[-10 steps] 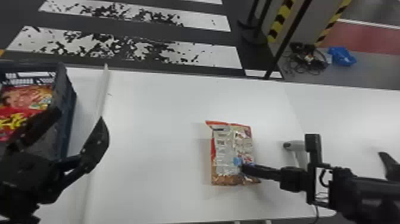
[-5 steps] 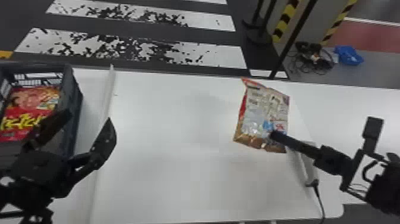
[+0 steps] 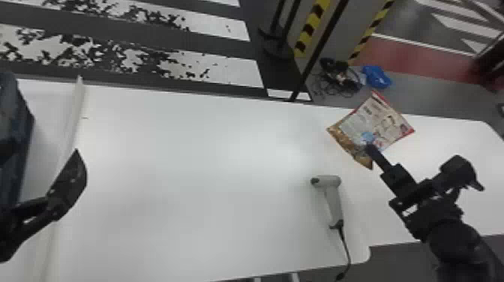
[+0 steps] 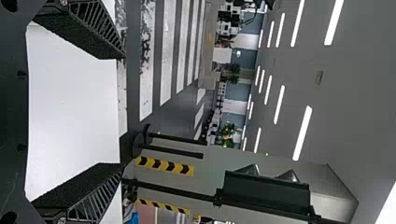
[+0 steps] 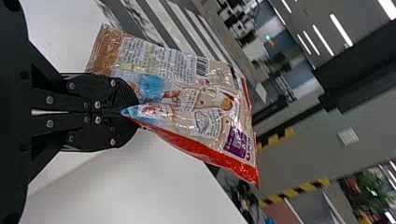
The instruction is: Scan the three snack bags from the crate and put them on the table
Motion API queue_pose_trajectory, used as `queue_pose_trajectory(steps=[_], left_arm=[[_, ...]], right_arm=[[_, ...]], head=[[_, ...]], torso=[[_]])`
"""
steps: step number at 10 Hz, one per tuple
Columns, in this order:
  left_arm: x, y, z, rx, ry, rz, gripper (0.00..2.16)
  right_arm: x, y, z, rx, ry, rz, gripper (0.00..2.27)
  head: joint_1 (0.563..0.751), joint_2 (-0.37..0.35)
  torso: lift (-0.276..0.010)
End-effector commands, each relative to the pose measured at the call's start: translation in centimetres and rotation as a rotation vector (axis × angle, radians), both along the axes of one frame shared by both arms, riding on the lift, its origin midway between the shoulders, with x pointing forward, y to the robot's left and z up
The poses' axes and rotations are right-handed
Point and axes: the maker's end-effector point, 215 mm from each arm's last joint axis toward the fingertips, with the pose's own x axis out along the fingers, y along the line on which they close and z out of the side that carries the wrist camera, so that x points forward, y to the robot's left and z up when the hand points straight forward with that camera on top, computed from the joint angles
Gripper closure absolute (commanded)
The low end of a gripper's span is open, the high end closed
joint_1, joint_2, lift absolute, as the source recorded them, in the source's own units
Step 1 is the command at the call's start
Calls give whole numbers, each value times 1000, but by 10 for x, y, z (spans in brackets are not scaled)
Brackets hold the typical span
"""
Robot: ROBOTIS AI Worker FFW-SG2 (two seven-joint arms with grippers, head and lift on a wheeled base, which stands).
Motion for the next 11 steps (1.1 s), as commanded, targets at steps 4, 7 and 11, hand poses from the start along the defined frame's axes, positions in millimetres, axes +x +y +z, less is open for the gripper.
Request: queue_pose_trajectory(steps=[4, 7, 11], left_arm=[[-6, -8, 1, 4, 0, -22, 43], [-9, -18, 7, -7, -8, -40, 43], [-13, -23, 13, 2, -17, -44, 43]], right_arm=[[-42, -86, -113, -2, 274, -306, 2057], [-50, -85, -139, -85, 365, -322, 657], [-55, -68, -83, -300, 380, -290, 49]], head=[[695, -350], [695, -350], [695, -350]], torso=[[-94], [-94], [-94]])
